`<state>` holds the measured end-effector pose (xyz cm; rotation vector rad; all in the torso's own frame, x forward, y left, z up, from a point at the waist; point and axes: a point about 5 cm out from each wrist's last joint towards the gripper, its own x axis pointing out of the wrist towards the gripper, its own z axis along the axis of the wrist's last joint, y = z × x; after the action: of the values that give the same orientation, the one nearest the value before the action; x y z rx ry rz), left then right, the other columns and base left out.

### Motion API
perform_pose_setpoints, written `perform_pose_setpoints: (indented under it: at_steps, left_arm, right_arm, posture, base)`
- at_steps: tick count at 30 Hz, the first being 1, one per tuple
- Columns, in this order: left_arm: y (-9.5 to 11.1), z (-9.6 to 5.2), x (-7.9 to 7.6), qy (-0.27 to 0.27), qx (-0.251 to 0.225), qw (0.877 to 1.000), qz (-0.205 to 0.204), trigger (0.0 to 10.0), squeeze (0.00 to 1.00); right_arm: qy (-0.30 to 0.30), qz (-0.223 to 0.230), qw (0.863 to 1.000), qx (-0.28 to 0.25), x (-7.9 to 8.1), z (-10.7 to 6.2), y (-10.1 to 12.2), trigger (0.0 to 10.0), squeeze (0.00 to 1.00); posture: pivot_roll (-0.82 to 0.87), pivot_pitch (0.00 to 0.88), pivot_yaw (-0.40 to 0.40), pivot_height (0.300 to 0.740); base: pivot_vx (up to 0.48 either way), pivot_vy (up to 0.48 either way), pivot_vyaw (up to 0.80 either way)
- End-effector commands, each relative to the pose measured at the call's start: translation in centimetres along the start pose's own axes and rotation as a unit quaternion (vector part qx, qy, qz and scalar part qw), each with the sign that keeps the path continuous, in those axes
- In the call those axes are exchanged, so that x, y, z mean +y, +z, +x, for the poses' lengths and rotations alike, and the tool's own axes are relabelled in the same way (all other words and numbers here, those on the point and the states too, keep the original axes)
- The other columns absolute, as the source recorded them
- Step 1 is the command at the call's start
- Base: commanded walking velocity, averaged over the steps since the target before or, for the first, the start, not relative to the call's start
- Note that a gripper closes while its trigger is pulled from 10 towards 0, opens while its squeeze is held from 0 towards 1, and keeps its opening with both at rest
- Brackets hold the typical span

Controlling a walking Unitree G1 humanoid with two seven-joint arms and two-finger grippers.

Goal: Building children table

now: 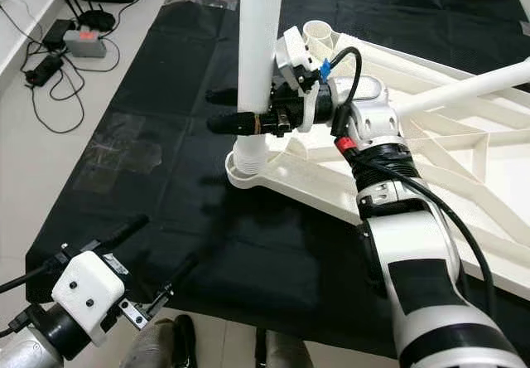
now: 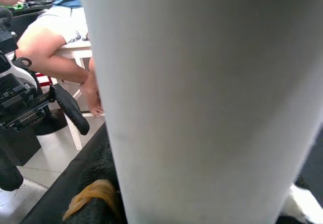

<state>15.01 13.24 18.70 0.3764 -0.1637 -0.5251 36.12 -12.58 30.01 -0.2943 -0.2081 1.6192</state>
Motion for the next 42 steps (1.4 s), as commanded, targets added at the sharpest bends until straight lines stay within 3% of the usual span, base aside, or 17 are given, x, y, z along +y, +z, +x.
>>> perform_pose_setpoints:
  at_steps: [1,21,27,28,30,32,33,34,35,36,38,39,40,41,42]
  left_arm:
    - [-0.3,-0.2,-0.4,-0.006,0.006,1.0,-0.002,10.0,0.0]
    - [-0.4,-0.1,-0.5,-0.002,-0.005,1.0,-0.002,10.0,0.0]
    - [-0.4,0.0,-0.5,-0.001,-0.008,1.0,-0.002,10.0,0.0]
    - [-0.5,0.1,-0.5,-0.001,-0.009,1.0,-0.002,10.0,0.0]
    - [-0.5,0.1,-0.5,-0.001,-0.01,1.0,-0.002,10.0,0.0]
    - [-0.6,0.1,-0.5,-0.001,-0.011,1.0,-0.001,10.0,0.0]
    - [-0.6,0.1,-0.5,-0.001,-0.011,1.0,-0.001,10.0,0.0]
    - [-0.7,0.1,-0.5,0.0,-0.01,1.0,0.0,10.0,0.0]
    - [-0.7,0.1,-0.5,0.0,-0.01,1.0,0.0,10.0,0.0]
    - [-0.9,0.1,-0.5,0.0,-0.009,1.0,0.002,10.0,0.0]
    - [-0.9,0.1,-0.5,0.0,-0.009,1.0,0.002,10.0,0.0]
    - [-1.1,0.3,-0.4,0.002,-0.009,1.0,0.003,10.0,0.0]
    - [-1.1,0.3,-0.4,0.002,-0.009,1.0,0.003,10.0,0.0]
    - [-1.4,0.6,-0.3,0.002,-0.01,1.0,0.005,10.0,0.0]
    - [-1.4,0.6,-0.3,0.002,-0.01,1.0,0.005,10.0,0.0]
  right_arm:
    - [0.023,0.01,1.0,0.01,0.4,0.6,-0.8,10.0,0.0]
    - [0.03,0.017,0.999,0.019,0.6,1.5,-1.7,10.0,0.0]
    - [-0.028,0.019,0.999,0.016,0.8,1.1,-2.5,10.0,0.0]
    - [-0.088,0.023,0.995,0.028,1.3,0.7,-3.4,10.0,0.0]
    - [-0.113,0.026,0.993,0.033,1.6,0.6,-3.8,10.0,0.0]
    - [-0.19,0.052,0.98,0.031,2.2,0.1,-4.4,10.0,0.0]
    - [-0.19,0.052,0.98,0.031,2.2,0.1,-4.4,10.0,0.0]
    - [-0.269,0.069,0.959,0.049,3.3,0.6,-5.4,10.0,0.0]
    - [-0.269,0.069,0.959,0.049,3.3,0.6,-5.4,10.0,0.0]
    - [-0.365,0.064,0.923,0.103,5.0,1.2,-6.7,10.0,0.0]
    - [-0.365,0.064,0.923,0.103,5.0,1.2,-6.7,10.0,0.0]
    - [-0.409,0.091,0.897,0.136,8.2,2.5,-7.9,10.0,0.0]
    - [-0.409,0.091,0.897,0.136,8.2,2.5,-7.9,10.0,0.0]
    - [-0.449,0.12,0.872,0.155,10.1,3.1,-8.4,10.0,0.0]
    - [-0.449,0.12,0.872,0.155,10.1,3.1,-8.4,10.0,0.0]
  posture:
    - [0.08,0.333,-0.032,0.74]
    - [0.07,0.344,-0.051,0.74]
    - [0.06,0.345,-0.055,0.74]
    - [0.05,0.343,-0.06,0.74]
    - [0.05,0.343,-0.06,0.74]
    - [0.05,0.34,-0.073,0.74]
    - [0.05,0.34,-0.073,0.74]
    - [0.05,0.329,-0.095,0.74]
    - [0.05,0.329,-0.095,0.74]
    - [0.03,0.318,-0.101,0.74]
    - [0.03,0.318,-0.101,0.74]
    - [0.02,0.3,-0.093,0.74]
    - [0.02,0.3,-0.093,0.74]
    - [-0.02,0.286,-0.08,0.74]
    - [-0.02,0.286,-0.08,0.74]
  base:
    - [0.0,0.0,0.0]
    - [0.0,0.0,0.0]
    - [0.0,0.0,0.0]
    - [0.0,0.0,0.0]
    - [0.0,0.0,0.0]
    - [0.0,0.0,0.0]
    - [0.0,0.0,0.0]
    - [0.0,0.0,0.0]
    - [0.0,0.0,0.0]
    - [0.0,0.0,0.0]
    - [0.0,0.0,0.0]
    - [0.0,0.0,0.0]
    - [0.0,0.0,0.0]
    - [0.0,0.0,0.0]
    - [0.0,0.0,0.0]
